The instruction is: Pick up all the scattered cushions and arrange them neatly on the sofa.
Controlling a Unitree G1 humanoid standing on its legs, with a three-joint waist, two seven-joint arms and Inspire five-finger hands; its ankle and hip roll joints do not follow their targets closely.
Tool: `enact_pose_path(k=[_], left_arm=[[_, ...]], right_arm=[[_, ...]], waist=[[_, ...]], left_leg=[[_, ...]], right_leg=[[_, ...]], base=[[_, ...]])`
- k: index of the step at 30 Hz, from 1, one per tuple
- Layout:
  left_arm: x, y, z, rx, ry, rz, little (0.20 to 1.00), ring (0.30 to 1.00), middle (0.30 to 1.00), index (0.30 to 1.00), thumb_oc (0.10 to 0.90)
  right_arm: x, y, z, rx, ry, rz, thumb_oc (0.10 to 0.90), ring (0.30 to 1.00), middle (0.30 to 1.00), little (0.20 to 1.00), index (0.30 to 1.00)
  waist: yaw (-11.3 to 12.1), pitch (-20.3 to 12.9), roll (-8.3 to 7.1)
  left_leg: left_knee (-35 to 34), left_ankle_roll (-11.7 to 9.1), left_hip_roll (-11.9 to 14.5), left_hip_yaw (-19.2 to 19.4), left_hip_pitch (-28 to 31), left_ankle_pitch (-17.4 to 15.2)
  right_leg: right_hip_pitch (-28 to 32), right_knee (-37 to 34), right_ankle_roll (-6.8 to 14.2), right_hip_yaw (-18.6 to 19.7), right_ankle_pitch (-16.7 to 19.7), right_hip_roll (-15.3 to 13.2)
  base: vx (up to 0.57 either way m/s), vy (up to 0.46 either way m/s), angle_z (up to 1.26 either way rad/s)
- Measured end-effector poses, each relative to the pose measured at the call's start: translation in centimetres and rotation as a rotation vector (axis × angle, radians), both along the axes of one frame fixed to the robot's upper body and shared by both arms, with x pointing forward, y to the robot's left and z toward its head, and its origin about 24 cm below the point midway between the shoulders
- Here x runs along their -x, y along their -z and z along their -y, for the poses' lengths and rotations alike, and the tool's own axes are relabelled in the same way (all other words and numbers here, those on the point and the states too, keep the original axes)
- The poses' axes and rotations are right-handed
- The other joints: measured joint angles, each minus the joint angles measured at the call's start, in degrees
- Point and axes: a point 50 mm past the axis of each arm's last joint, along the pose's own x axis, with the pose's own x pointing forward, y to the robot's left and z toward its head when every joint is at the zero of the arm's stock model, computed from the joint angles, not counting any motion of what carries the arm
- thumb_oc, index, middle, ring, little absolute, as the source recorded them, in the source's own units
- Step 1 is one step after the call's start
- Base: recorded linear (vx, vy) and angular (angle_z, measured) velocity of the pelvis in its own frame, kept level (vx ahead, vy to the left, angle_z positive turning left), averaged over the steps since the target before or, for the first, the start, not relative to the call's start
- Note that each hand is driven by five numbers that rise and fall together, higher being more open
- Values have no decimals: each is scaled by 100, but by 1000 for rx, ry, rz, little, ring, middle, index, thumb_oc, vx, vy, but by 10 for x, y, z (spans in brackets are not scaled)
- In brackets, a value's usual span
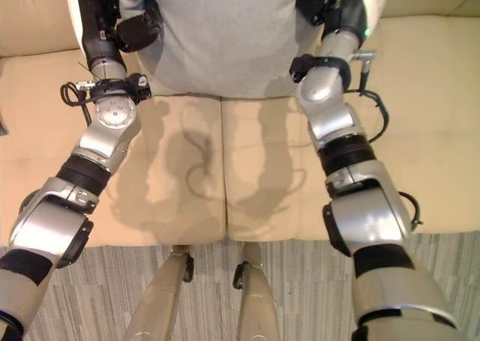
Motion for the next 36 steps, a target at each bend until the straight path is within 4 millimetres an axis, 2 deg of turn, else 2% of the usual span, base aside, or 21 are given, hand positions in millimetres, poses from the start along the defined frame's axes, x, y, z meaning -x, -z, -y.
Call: enact_pose_path(k=[1,3,4,5,6,8,11,12,15,17,18,20,21,24,25,26,27,30,33,35,36], left_arm=[[0,4,0,-5,6,-10,900,900,900,900,800],[0,14,-1,-18,29,-32,900,900,900,900,800],[5,14,-6,-6,53,-12,900,900,900,900,800],[7,19,-9,-3,62,-13,900,900,900,900,800],[11,26,-15,4,71,-15,900,900,900,900,800],[15,45,-29,-20,66,-54,900,900,900,900,800],[19,72,-42,-25,66,-131,900,900,900,900,800],[25,95,-61,-15,34,-191,900,900,900,900,800],[40,123,-93,14,-19,-261,900,900,900,900,800],[57,149,-114,66,-62,-317,900,900,900,900,800],[72,170,-126,110,-93,-366,900,900,900,900,800],[98,206,-144,130,-140,-478,900,900,900,900,800],[126,241,-154,144,-169,-602,900,900,900,900,800],[166,285,-158,184,-160,-760,900,900,900,900,800],[185,306,-158,194,-155,-862,900,900,900,900,800],[210,333,-156,220,-161,-991,900,900,900,900,800],[230,350,-153,249,-171,-1075,900,900,900,900,800],[259,383,-141,334,-181,-1220,900,900,900,900,800],[286,406,-128,343,-165,-1367,900,900,900,900,800],[291,411,-124,328,-144,-1423,900,900,900,900,800],[293,414,-123,323,-141,-1443,900,900,900,900,800]], right_arm=[[0,1,2,6,0,-7,800,900,900,900,900],[0,5,7,18,3,-25,800,900,900,900,900],[0,5,6,24,-7,-29,800,900,900,900,900],[0,9,6,30,-18,-40,800,900,900,900,900],[2,13,6,35,-44,-44,800,900,900,900,900],[8,26,15,47,-69,-52,800,900,900,900,900],[13,39,25,23,-91,-75,800,900,900,900,900],[17,61,38,-5,-91,-113,800,900,900,900,900],[28,86,59,-56,-86,-150,800,900,900,900,900],[41,115,74,-80,-74,-204,800,900,900,900,900],[51,144,83,-100,-62,-280,800,900,900,900,900],[63,185,89,-141,-58,-400,800,900,900,900,900],[79,228,91,-192,-51,-526,800,900,900,900,900],[108,275,96,-258,-51,-672,800,900,900,900,900],[121,294,97,-284,-44,-734,800,900,900,900,900],[139,316,96,-311,-41,-812,800,900,900,900,900],[153,332,95,-335,-37,-869,800,900,900,900,900],[177,364,96,-420,0,-983,800,900,900,900,900],[203,393,93,-466,21,-1114,800,900,900,900,900],[203,398,90,-466,10,-1143,800,900,900,900,900],[202,399,88,-465,-1,-1151,800,900,900,900,900]], waist=[[2,45,48],[-122,45,39],[-95,87,-24],[-82,93,-35],[-8,87,-15],[-47,144,-82],[-67,145,-83],[-88,144,-84],[-49,144,-85],[1,146,-88],[36,147,-89],[55,133,-110],[64,111,-109],[70,97,-124],[62,93,-127],[54,-24,-133],[37,-243,-145],[25,-423,-116],[58,-819,-117],[72,-871,-114],[74,-872,-111]], left_leg=[[1,1,22,-20,59,0],[1,-21,-212,27,175,-17],[759,-148,-289,39,-317,-500],[580,-144,-261,27,-276,-490],[32,-75,-73,38,150,-201],[-4,-48,-18,23,294,-253],[-4,-50,-71,30,427,-253],[-4,-52,-89,21,575,-255],[-5,-89,-87,23,693,-284],[-5,-90,-84,23,803,-285],[-7,-94,-74,20,947,-293],[-8,-259,-41,19,1199,-441],[-9,-237,21,24,1413,-534],[-10,-278,64,16,1639,-622],[-11,-256,65,23,1806,-659],[-12,-273,71,28,1964,-711],[-13,-286,79,27,1992,-740],[-13,-304,93,-32,2378,-759],[-9,-364,137,-166,2544,-801],[100,-357,175,-206,2532,-767],[208,-392,196,-201,2505,-782]], right_leg=[[-186,343,76,-32,-318,-9],[503,-554,-67,-83,-19,-118],[515,-602,-101,-59,64,-205],[534,-597,-99,-25,63,-158],[547,-591,-96,3,60,-20],[566,-488,-71,-14,37,23],[691,-437,-12,-33,-10,-24],[870,-442,43,-159,-51,-31],[1031,-452,100,-185,-165,-23],[1171,-453,60,-240,-229,-16],[1333,-473,50,-283,-252,-20],[1598,-502,53,-305,-396,-5],[1830,-525,68,-310,-438,55],[2083,-548,25,-322,-466,99],[2279,-618,12,-321,-455,106],[2432,-619,5,-322,-473,110],[2458,-619,8,-322,-492,118],[2907,-623,37,-449,-583,158],[3140,-623,-29,-607,-714,223],[3197,-621,-66,-634,-736,275],[3208,-612,-173,-643,-724,256]], base=[[-20,-23,11],[-26,-31,39],[-27,-38,20],[-26,-38,-20],[-11,-19,-36],[-8,-28,-23],[-8,-38,5],[6,-49,13],[12,-66,12],[15,-61,13],[14,-55,8],[17,-79,3],[29,-114,-1],[26,-102,2],[11,-90,-3],[10,-132,-5],[18,-145,-4],[-39,-105,15],[-109,-41,27],[-183,-14,11],[-143,33,2]])
